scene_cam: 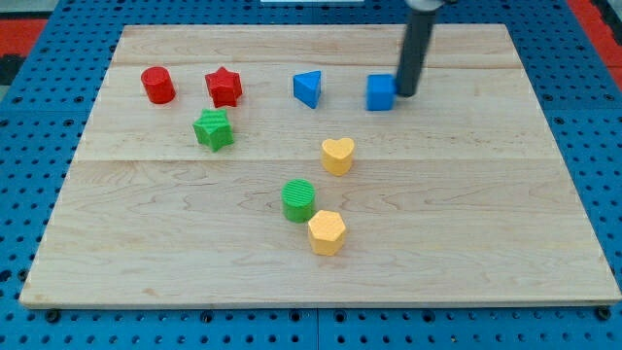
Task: Place the red circle at the top left of the green star
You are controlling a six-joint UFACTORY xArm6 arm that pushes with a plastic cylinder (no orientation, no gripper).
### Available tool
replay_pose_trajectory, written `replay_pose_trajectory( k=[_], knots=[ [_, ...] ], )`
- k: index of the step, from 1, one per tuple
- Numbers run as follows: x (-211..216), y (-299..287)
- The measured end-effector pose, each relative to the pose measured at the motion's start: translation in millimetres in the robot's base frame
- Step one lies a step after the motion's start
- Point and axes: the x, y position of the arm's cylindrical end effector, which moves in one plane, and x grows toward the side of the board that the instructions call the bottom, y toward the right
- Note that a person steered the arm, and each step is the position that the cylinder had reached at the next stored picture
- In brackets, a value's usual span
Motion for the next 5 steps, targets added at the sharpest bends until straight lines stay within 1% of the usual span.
replay_pose_trajectory(
  k=[1,2,3,4,5],
  knots=[
    [21.3,-67.8],
    [-22.6,-44.3],
    [-45.8,-73.9],
    [-12.1,-107.5],
    [-9.5,-88.8]
  ],
)
